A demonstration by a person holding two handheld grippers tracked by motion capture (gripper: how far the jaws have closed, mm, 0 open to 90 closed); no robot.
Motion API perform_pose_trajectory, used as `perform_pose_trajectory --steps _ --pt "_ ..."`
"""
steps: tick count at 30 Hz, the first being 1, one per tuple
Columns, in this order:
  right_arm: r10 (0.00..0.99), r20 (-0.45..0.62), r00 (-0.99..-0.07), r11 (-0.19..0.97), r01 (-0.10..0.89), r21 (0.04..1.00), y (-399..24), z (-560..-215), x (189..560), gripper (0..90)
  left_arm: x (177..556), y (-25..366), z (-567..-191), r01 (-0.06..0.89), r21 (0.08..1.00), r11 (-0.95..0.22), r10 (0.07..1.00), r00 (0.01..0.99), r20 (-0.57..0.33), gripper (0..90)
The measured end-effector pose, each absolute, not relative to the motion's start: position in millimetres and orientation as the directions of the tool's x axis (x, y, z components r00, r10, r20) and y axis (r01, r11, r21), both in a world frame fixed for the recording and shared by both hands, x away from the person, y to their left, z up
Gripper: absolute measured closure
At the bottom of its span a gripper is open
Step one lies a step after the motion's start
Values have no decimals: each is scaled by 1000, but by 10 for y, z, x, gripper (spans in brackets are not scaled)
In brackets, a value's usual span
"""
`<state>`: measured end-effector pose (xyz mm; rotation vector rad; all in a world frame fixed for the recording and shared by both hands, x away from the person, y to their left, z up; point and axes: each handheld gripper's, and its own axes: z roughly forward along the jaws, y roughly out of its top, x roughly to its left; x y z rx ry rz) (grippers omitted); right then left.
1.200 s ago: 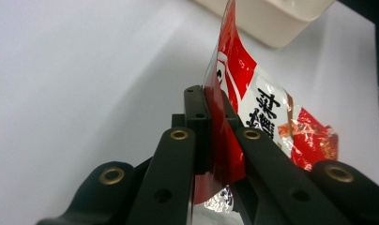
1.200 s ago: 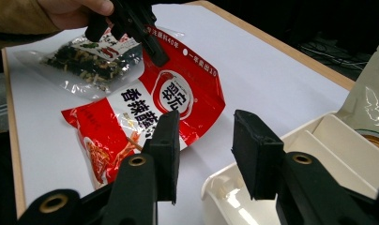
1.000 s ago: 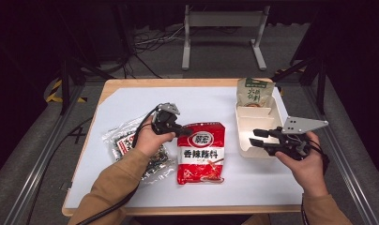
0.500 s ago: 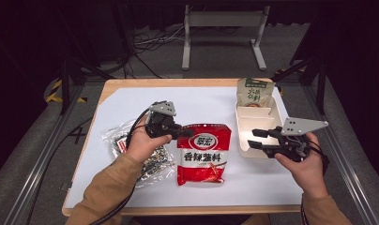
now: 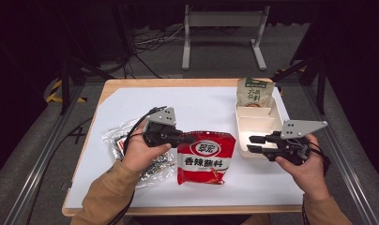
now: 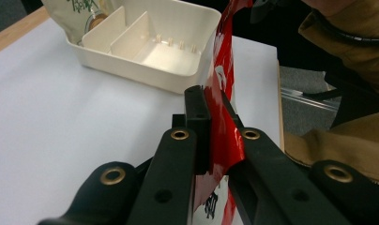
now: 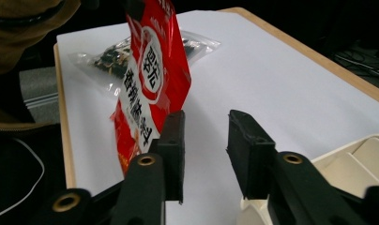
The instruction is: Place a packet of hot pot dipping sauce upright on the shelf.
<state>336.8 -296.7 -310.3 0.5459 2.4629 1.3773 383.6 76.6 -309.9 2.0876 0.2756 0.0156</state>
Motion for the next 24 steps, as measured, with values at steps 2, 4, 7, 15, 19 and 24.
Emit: perform_pose_trajectory --steps 2,4,7,15,19,24 --pt "429 -48 -902 493 189 849 -2968 -3101 3358 687 3805 758 -3082 183 857 -482 199 975 -97 897" --pt "409 -59 -911 513 175 841 -2957 -3104 3347 687 3762 754 -3055 171 861 -478 187 978 -90 897" --pt "381 -61 -923 542 169 823 -2922 -3118 3343 669 3677 730 -3004 134 862 -488 176 983 -54 897" --pt "364 -59 -929 559 168 812 -2896 -3154 3358 633 3558 705 -2922 90 868 -488 161 987 -12 900" --pt "343 -64 -937 565 151 811 -2835 -3186 3360 583 3533 741 -2867 80 886 -457 160 987 -7 900" --pt "313 -40 -949 563 152 812 -2720 -3275 3378 540 3473 739 -2815 63 901 -429 149 989 1 900"
